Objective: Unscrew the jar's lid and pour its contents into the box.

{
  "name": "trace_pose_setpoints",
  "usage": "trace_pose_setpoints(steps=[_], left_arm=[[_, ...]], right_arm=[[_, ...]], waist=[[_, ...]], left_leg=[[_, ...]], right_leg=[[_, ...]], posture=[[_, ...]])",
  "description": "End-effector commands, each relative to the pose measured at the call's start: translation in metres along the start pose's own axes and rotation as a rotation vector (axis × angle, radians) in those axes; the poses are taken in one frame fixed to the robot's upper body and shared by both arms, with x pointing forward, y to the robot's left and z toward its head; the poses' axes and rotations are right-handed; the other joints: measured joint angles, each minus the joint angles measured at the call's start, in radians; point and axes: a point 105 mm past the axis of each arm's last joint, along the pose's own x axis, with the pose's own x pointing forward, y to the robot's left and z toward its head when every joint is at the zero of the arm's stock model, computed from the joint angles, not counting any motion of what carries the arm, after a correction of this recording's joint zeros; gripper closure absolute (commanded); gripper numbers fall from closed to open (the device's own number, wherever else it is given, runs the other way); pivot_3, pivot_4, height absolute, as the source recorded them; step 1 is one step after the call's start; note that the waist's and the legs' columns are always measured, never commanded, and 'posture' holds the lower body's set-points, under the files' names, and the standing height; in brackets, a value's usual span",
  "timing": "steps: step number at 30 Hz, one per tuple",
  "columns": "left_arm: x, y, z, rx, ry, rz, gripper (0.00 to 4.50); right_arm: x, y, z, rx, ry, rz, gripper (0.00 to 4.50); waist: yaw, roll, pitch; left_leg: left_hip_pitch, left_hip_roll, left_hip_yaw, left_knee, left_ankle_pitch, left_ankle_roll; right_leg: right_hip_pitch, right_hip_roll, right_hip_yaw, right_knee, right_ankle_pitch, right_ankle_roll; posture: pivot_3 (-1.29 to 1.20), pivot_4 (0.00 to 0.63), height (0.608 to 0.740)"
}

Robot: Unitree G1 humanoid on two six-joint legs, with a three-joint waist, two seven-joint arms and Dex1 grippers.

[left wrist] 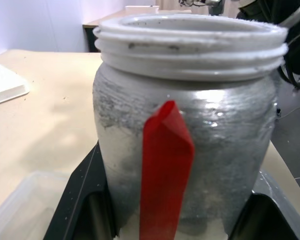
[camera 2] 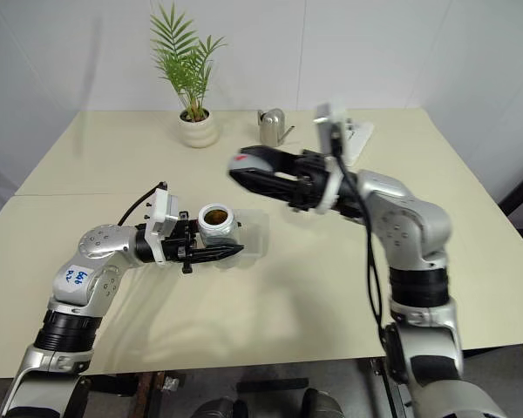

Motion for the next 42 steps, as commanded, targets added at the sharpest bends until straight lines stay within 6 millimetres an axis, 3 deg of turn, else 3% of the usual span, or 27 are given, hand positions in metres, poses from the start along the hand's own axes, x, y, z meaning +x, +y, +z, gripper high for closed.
trace_pose_setpoints(steps=[1,5,7,10,13,14,18,24,28,31,35,39,41,42], left_arm=[[-0.008,0.002,0.015,0.039,-0.039,0.031,2.52],[-0.012,0.009,0.018,0.028,-0.059,0.076,2.52],[-0.013,0.01,0.019,0.02,-0.067,0.088,2.52],[-0.014,0.011,0.02,0.007,-0.072,0.095,2.52],[-0.013,0.011,0.021,0.0,-0.073,0.092,2.52],[-0.013,0.011,0.022,-0.002,-0.073,0.091,2.52],[-0.013,0.012,0.024,-0.003,-0.071,0.088,2.52],[-0.017,0.022,0.029,0.036,-0.071,0.118,2.52],[-0.024,0.043,0.036,0.03,-0.098,0.186,2.52],[-0.027,0.054,0.035,0.046,-0.071,0.202,2.52],[-0.029,0.073,0.03,0.132,0.036,0.241,2.52],[-0.026,0.096,0.024,0.262,0.199,0.333,2.52],[-0.023,0.104,0.025,0.443,0.287,0.395,2.52],[-0.019,0.106,0.028,0.623,0.334,0.428,2.52]], right_arm=[[-0.044,-0.032,-0.014,-0.195,0.079,-0.239,1.94],[-0.122,-0.065,-0.07,-0.299,0.244,-0.508,1.94],[-0.145,-0.07,-0.088,-0.27,0.245,-0.587,1.94],[-0.165,-0.074,-0.113,-0.209,0.254,-0.679,1.94],[-0.169,-0.075,-0.123,-0.17,0.222,-0.729,1.94],[-0.169,-0.073,-0.127,-0.15,0.212,-0.727,1.24],[-0.166,-0.066,-0.128,-0.124,0.192,-0.697,0.03],[-0.149,-0.052,-0.083,-0.18,0.175,-0.555,0.03],[-0.112,-0.017,-0.046,-0.186,0.249,-0.261,0.03],[-0.088,-0.004,-0.029,-0.229,0.284,-0.149,0.03],[-0.064,0.007,-0.022,-0.264,0.295,-0.049,0.03],[-0.059,0.011,-0.027,-0.257,0.292,-0.031,0.03],[-0.061,0.01,-0.031,-0.247,0.292,-0.043,0.03],[-0.063,0.009,-0.034,-0.24,0.294,-0.059,0.03]], waist=[[0.007,0.0,0.0],[0.01,0.0,0.0],[0.007,0.0,0.0],[-0.003,0.001,0.0],[-0.016,0.001,0.0],[-0.018,0.001,0.0],[-0.017,0.001,0.0],[-0.011,0.002,0.001],[-0.005,0.003,0.002],[-0.006,0.003,0.002],[0.007,0.003,0.002],[0.024,0.003,0.002],[0.033,0.003,0.002],[0.034,0.003,0.002]], left_leg=[[0.0,0.0,0.0,0.0,0.0,0.0],[0.0,-0.001,0.003,-0.001,0.0,0.001],[0.0,-0.001,0.006,-0.001,0.0,0.001],[0.002,0.0,0.007,-0.002,0.0,0.0],[0.004,0.001,0.005,-0.002,0.001,-0.001],[0.005,0.001,0.004,-0.002,0.001,-0.001],[0.007,0.001,0.004,-0.002,0.002,-0.001],[0.007,0.001,0.004,-0.002,0.001,-0.001],[0.007,0.001,0.004,-0.003,0.001,-0.001],[0.008,0.002,0.004,-0.003,0.001,-0.001],[0.007,0.001,0.004,-0.003,0.001,-0.001],[0.001,0.0,0.004,-0.001,0.001,0.0],[-0.001,0.0,0.004,0.0,-0.001,0.001],[-0.001,0.0,0.005,0.001,-0.001,0.002]], right_leg=[[0.0,0.0,0.0,0.0,0.0,0.0],[0.0,0.0,0.0,-0.001,0.0,0.0],[0.0,0.0,0.0,-0.001,0.0,0.0],[0.0,0.0,0.001,0.0,0.0,0.0],[0.001,0.0,0.002,0.001,0.0,0.0],[0.002,0.0,0.003,0.001,0.0,-0.001],[0.003,0.0,0.004,0.002,0.001,-0.001],[0.003,0.0,0.004,0.001,0.001,-0.001],[0.002,0.0,0.004,0.001,0.001,-0.001],[0.003,0.001,0.004,0.001,0.001,-0.002],[0.002,0.001,0.003,0.0,0.001,-0.002],[-0.001,0.0,0.001,-0.001,0.001,-0.002],[-0.001,0.0,0.001,-0.002,0.001,-0.001],[-0.001,0.0,0.0,-0.002,0.001,-0.001]], posture=[[0.0,0.15,0.74],[0.0,0.15,0.74],[0.0,0.15,0.74],[0.0,0.15,0.74],[0.0,0.15,0.74],[0.0,0.15,0.74],[0.0,0.15,0.74],[0.0,0.15,0.74],[0.0,0.15,0.74],[0.0,0.15,0.74],[0.0,0.15,0.74],[0.0,0.15,0.74],[0.0,0.15,0.74],[0.0,0.15,0.74]])
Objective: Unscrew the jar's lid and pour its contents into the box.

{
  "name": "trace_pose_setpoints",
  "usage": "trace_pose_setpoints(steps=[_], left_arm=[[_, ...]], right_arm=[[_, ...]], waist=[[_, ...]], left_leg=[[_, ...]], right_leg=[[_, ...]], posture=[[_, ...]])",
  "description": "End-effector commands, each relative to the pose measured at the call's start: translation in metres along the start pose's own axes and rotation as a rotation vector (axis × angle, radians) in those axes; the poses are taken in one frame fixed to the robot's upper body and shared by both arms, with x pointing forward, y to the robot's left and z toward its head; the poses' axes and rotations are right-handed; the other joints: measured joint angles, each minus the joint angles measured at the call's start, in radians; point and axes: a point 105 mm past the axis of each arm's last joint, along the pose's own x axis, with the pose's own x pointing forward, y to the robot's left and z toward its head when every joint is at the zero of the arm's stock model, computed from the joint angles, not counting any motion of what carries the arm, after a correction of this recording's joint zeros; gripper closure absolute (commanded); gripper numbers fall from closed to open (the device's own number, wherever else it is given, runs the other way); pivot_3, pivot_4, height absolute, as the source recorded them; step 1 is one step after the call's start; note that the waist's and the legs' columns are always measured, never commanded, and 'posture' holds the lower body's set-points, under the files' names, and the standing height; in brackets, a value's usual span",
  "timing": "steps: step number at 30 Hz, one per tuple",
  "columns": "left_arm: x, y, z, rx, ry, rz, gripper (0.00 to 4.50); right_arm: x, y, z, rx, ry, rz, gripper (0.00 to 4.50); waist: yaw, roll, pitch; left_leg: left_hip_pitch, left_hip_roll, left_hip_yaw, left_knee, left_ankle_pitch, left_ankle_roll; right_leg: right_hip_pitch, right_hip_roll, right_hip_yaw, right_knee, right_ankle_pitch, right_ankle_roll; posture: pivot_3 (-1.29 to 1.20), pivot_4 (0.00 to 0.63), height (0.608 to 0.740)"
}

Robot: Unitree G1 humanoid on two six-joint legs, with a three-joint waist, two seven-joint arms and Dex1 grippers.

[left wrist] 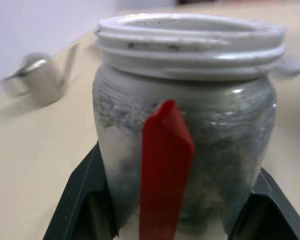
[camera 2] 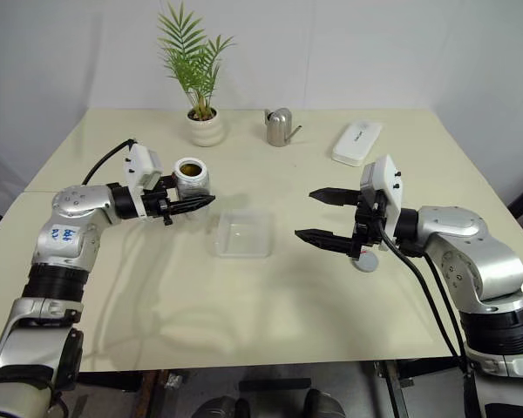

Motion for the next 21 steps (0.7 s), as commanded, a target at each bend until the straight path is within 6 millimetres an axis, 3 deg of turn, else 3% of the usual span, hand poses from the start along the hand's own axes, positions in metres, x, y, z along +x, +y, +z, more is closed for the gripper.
trace_pose_setpoints(steps=[1,5,8,12,16,21], left_arm=[[0.01,0.012,0.019,0.466,0.036,0.164,2.52],[0.02,0.015,0.028,0.756,0.014,0.299,2.52],[0.033,0.002,0.035,1.294,0.03,0.33,2.52],[0.05,-0.01,0.03,1.695,-0.008,0.343,2.52],[0.062,-0.017,0.027,1.896,-0.069,0.382,2.52],[0.069,-0.015,0.019,1.952,-0.049,0.412,2.52]], right_arm=[[-0.004,0.003,0.0,-0.015,-0.015,-0.021,0.03],[-0.006,0.002,-0.004,0.007,-0.019,-0.049,0.03],[-0.007,0.002,-0.008,0.024,-0.025,-0.072,0.03],[-0.006,0.003,-0.01,0.044,-0.042,-0.094,0.03],[-0.002,0.004,-0.008,0.057,-0.069,-0.111,0.03],[-0.001,0.006,-0.005,0.063,-0.095,-0.13,0.03]], waist=[[0.003,0.0,0.0],[0.002,0.0,0.0],[0.001,0.0,0.0],[0.001,0.0,0.0],[0.001,0.0,0.0],[0.001,0.0,0.0]], left_leg=[[0.0,0.0,0.001,0.001,-0.001,0.0],[-0.002,-0.001,0.001,0.002,-0.002,0.002],[-0.001,0.0,0.001,0.002,-0.002,0.002],[0.0,0.001,0.0,0.001,-0.002,0.002],[-0.001,0.001,0.0,0.001,-0.003,0.003],[-0.002,0.001,0.002,0.001,-0.003,0.003]], right_leg=[[0.0,0.0,0.0,0.0,0.0,0.0],[0.0,-0.001,-0.001,-0.002,0.001,0.001],[0.0,-0.001,0.0,-0.001,0.001,0.002],[0.0,-0.001,0.001,0.0,0.001,0.002],[-0.001,-0.001,0.001,0.0,0.001,0.002],[-0.003,-0.001,0.001,0.0,0.001,0.002]], posture=[[0.0,0.15,0.74],[0.0,0.15,0.74],[0.0,0.15,0.74],[0.0,0.15,0.74],[0.0,0.15,0.74],[0.0,0.15,0.74]])
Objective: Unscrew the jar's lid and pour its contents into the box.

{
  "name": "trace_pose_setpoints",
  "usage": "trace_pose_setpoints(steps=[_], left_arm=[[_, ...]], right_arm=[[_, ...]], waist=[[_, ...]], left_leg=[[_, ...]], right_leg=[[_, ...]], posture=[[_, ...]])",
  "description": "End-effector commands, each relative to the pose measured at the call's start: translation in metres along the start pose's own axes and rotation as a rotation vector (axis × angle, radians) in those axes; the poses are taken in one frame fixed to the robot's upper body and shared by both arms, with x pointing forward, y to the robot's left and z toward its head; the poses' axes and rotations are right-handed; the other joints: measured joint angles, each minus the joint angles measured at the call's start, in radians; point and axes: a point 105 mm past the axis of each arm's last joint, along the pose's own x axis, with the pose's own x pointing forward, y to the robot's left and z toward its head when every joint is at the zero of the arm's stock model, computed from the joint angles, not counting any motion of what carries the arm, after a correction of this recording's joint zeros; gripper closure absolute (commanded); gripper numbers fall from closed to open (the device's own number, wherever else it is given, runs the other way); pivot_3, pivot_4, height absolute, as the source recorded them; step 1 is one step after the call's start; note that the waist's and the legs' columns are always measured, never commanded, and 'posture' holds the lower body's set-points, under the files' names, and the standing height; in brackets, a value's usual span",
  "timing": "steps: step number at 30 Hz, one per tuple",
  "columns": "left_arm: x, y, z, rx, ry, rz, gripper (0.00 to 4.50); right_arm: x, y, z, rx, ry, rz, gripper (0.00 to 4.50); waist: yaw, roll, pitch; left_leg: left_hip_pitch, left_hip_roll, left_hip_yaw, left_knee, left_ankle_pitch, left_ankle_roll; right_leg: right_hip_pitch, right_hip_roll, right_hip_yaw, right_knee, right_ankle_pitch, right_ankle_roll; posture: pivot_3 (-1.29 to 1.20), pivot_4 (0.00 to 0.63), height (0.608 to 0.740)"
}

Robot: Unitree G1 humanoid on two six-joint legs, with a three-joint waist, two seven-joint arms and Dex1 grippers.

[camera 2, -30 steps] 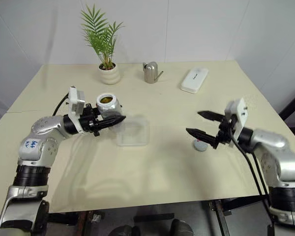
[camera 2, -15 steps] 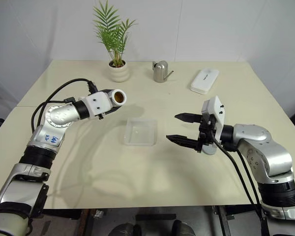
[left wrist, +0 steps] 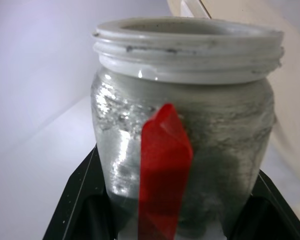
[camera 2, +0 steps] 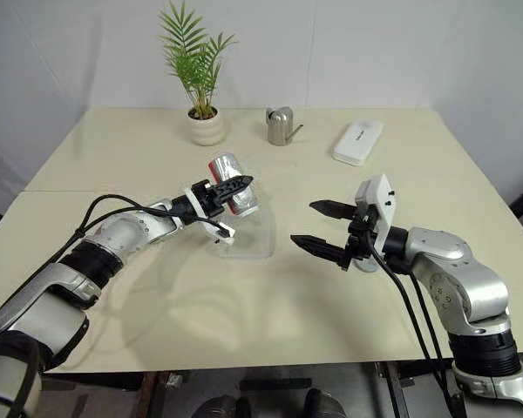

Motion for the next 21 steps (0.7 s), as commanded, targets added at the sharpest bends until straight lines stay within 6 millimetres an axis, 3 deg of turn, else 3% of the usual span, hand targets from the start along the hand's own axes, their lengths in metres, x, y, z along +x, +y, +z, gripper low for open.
trace_pose_setpoints(steps=[1,9,13,17,21], left_arm=[[0.007,0.01,-0.013,0.07,0.04,0.059,2.52],[0.0,0.013,-0.016,0.03,0.058,0.083,2.52],[-0.011,0.02,-0.027,-0.101,0.09,0.089,2.52],[-0.03,0.023,-0.042,-0.373,0.125,0.048,2.52],[-0.052,0.018,-0.052,-0.828,0.211,0.004,2.52]], right_arm=[[-0.004,0.004,0.014,-0.023,-0.055,-0.015,0.03],[-0.007,0.004,0.013,-0.014,-0.062,-0.028,0.03],[-0.008,0.005,0.011,-0.008,-0.057,-0.019,0.03],[-0.01,0.005,0.008,-0.007,-0.039,-0.007,0.03],[-0.012,0.002,0.003,-0.019,-0.013,-0.003,0.03]], waist=[[0.0,0.0,0.0],[-0.001,0.0,0.0],[-0.003,0.0,0.0],[-0.005,0.0,0.0],[-0.005,0.0,0.0]], left_leg=[[0.0,0.0,0.0,0.0,0.0,0.0],[0.0,0.001,0.0,0.003,0.0,0.0],[0.0,0.001,0.0,0.004,0.0,0.001],[0.0,0.001,0.0,0.005,0.0,0.0],[0.001,0.001,0.0,0.006,-0.001,0.0]], right_leg=[[0.0,0.0,0.0,0.0,0.0,0.0],[0.0,0.0,0.0,0.002,0.0,0.0],[0.0,-0.001,0.0,0.003,0.0,0.0],[0.0,-0.002,0.0,0.003,0.0,0.0],[0.001,-0.003,0.0,0.003,0.0,0.0]], posture=[[0.0,0.15,0.74],[0.0,0.15,0.74],[0.0,0.15,0.74],[0.0,0.15,0.74],[0.0,0.15,0.74]])
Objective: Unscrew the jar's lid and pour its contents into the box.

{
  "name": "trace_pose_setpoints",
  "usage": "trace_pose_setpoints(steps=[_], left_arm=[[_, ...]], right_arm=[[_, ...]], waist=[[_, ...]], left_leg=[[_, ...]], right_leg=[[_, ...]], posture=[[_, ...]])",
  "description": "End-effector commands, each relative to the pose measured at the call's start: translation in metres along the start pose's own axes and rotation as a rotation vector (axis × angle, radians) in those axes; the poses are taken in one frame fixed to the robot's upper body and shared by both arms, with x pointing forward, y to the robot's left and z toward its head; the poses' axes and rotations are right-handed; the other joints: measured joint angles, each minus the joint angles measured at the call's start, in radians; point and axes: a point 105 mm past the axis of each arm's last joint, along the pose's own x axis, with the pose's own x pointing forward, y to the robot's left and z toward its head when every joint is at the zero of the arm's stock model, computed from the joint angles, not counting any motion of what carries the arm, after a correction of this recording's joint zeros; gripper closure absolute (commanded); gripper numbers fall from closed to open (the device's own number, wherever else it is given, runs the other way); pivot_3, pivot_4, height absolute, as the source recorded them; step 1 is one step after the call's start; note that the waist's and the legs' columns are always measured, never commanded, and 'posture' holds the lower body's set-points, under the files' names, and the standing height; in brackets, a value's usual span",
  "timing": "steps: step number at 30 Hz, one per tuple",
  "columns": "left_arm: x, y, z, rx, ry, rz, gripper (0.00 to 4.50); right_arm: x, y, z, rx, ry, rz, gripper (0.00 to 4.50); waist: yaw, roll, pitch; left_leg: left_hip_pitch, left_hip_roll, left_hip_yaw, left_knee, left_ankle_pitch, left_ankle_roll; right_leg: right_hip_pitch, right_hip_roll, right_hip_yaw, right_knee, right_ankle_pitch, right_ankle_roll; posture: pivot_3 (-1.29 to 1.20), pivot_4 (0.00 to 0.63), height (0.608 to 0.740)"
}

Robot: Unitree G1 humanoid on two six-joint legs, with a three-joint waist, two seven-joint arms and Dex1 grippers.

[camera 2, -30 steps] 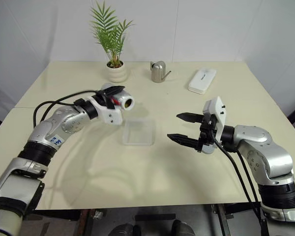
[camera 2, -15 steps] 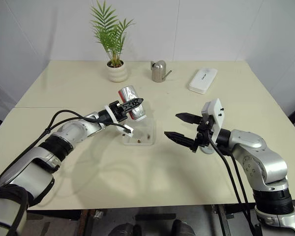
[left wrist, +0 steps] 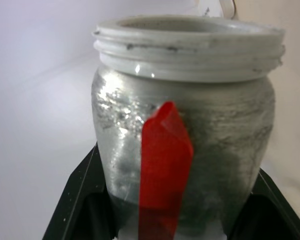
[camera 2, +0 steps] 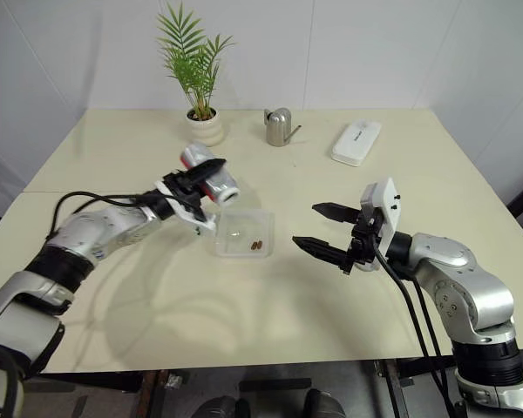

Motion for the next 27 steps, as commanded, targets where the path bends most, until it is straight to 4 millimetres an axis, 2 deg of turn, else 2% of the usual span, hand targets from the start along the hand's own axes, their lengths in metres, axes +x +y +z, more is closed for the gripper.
trace_pose_setpoints(steps=[1,3,5,6,8,12,16,20,27], left_arm=[[-0.012,0.013,-0.012,-0.414,0.09,0.007,2.52],[-0.028,0.008,-0.043,-0.734,0.294,0.056,2.52],[-0.041,0.0,-0.061,-0.975,0.432,0.104,2.52],[-0.053,-0.008,-0.07,-1.165,0.508,0.159,2.52],[-0.069,-0.022,-0.074,-1.394,0.59,0.201,2.52],[-0.102,-0.038,-0.084,-1.704,0.717,0.399,2.52],[-0.128,-0.054,-0.093,-1.713,0.797,0.483,2.52],[-0.154,-0.069,-0.102,-1.648,0.875,0.562,2.52],[-0.167,-0.084,-0.097,-1.601,0.844,0.561,2.52]], right_arm=[[-0.005,-0.003,0.006,-0.049,-0.002,0.001,0.03],[-0.005,-0.005,0.003,-0.052,0.006,0.002,0.03],[-0.006,-0.006,0.001,-0.054,0.01,0.002,0.03],[-0.005,-0.007,-0.001,-0.052,0.013,0.001,0.03],[-0.005,-0.009,-0.003,-0.049,0.017,0.001,0.03],[-0.004,-0.014,-0.007,-0.049,0.025,-0.001,0.03],[-0.002,-0.019,-0.009,-0.053,0.027,-0.004,0.03],[0.001,-0.02,-0.01,-0.071,0.035,0.01,0.03],[0.008,-0.02,-0.008,-0.073,0.019,0.02,0.03]], waist=[[-0.001,0.0,0.0],[0.0,0.0,0.0],[0.001,0.0,0.0],[0.0,0.0,0.0],[-0.003,0.0,0.0],[-0.007,-0.001,-0.001],[-0.009,-0.003,-0.001],[-0.008,-0.003,-0.002],[-0.006,-0.004,-0.002]], left_leg=[[0.0,0.0,0.0,0.001,0.0,0.0],[0.001,0.0,0.0,0.001,0.0,0.0],[0.001,0.0,-0.001,0.003,0.0,0.0],[0.001,0.0,-0.002,0.003,0.0,0.0],[0.002,0.0,-0.001,0.004,0.0,0.0],[0.002,-0.001,-0.002,0.003,0.0,0.0],[0.002,-0.001,-0.002,0.003,0.0,0.0],[0.002,-0.001,-0.002,0.003,0.0,-0.001],[0.002,-0.001,-0.002,0.003,0.0,-0.001]], right_leg=[[0.0,0.0,0.0,0.0,0.0,0.0],[0.001,0.0,0.0,0.001,0.0,0.0],[0.002,0.0,0.0,0.002,0.0,0.0],[0.003,0.001,0.0,0.002,0.0,0.0],[0.003,0.001,0.0,0.002,0.0,0.0],[0.004,0.002,0.0,0.002,0.0,0.0],[0.004,0.002,0.0,0.001,0.0,0.0],[0.004,0.002,0.0,0.001,0.0,0.0],[0.004,0.002,0.0,0.001,0.0,0.0]], posture=[[0.0,0.15,0.74],[0.0,0.15,0.74],[0.0,0.15,0.74],[0.0,0.15,0.74],[0.0,0.15,0.74],[0.0,0.15,0.74],[0.0,0.15,0.74],[0.0,0.15,0.74],[0.0,0.15,0.74]])
